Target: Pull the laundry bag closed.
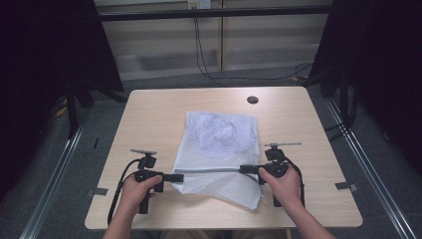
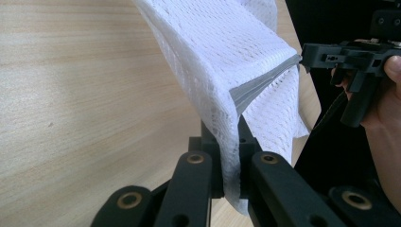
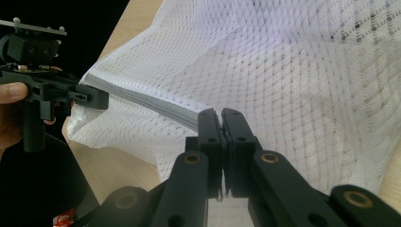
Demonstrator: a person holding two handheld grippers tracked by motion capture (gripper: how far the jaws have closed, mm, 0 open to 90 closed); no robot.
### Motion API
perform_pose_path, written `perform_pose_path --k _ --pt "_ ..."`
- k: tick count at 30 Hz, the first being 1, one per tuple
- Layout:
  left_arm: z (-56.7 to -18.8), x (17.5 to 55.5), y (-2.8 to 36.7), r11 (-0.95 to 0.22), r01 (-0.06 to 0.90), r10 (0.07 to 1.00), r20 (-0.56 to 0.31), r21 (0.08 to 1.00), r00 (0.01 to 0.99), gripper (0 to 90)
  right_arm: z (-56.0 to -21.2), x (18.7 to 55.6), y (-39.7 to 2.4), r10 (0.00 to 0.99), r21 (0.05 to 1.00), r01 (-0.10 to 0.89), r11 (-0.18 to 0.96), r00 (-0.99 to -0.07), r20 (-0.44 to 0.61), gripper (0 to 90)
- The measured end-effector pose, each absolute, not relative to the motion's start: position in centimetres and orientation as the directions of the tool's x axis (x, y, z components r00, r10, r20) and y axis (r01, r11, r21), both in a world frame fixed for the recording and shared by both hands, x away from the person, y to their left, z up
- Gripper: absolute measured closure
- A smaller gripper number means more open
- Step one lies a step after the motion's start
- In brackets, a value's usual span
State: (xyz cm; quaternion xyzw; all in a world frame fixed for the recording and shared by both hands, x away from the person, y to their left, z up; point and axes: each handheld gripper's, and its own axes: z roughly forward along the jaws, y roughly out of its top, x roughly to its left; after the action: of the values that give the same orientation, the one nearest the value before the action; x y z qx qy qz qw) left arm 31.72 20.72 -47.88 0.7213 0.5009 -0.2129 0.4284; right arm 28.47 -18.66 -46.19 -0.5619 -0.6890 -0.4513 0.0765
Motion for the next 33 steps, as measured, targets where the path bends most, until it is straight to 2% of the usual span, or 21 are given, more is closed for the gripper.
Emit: perform_pose_path --k 33 --pt "-47.81 31.79 20.57 -0.140 0.905 0.552 -0.727 0.402 0.409 88.8 -45.97 28.04 -19.61 0.710 0.538 0.842 -0.034 -0.358 0.606 87.2"
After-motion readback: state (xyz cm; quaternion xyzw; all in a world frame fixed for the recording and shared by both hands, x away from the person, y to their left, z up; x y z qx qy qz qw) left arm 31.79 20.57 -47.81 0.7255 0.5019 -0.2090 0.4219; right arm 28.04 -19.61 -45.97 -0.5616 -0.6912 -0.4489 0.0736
